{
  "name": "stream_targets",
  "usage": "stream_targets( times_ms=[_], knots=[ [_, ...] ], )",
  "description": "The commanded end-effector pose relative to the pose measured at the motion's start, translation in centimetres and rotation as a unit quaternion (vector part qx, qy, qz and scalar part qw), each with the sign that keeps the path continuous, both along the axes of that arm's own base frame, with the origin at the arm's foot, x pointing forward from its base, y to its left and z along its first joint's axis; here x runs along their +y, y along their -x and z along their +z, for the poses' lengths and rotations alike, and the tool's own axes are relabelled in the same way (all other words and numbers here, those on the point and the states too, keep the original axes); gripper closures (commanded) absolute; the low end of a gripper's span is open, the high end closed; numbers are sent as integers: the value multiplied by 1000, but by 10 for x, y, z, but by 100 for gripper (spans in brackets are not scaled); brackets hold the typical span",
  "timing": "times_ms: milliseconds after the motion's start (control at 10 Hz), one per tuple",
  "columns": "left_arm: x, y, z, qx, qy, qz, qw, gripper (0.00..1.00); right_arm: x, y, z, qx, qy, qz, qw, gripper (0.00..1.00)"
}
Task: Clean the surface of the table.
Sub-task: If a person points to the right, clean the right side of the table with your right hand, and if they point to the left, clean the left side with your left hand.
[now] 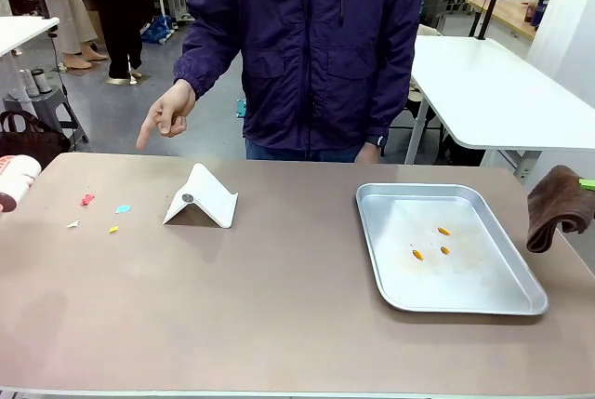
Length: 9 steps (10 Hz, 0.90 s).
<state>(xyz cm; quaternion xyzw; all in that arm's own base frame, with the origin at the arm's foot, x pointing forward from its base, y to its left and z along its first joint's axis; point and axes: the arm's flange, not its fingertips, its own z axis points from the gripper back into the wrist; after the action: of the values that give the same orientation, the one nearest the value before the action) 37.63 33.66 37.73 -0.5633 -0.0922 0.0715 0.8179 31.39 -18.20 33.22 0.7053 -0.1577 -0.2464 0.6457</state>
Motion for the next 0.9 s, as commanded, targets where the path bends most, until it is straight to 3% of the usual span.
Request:
stream_targets(
  times_ms=[0,400,500,800],
  knots=[
    [-10,4,-8,8,-45,11,999,78,-1,0,3,-6,-7,-1,1000,100],
    [-28,-12,-27,-2,-130,27,991,78,-1,0,3,-6,-7,-1,1000,100],
    [-31,-15,-30,5,-136,29,990,97,-1,0,3,-6,-7,-1,1000,100],
    [-35,-20,-39,7,-161,36,986,97,-1,0,3,-6,-7,-1,1000,100]
  ],
)
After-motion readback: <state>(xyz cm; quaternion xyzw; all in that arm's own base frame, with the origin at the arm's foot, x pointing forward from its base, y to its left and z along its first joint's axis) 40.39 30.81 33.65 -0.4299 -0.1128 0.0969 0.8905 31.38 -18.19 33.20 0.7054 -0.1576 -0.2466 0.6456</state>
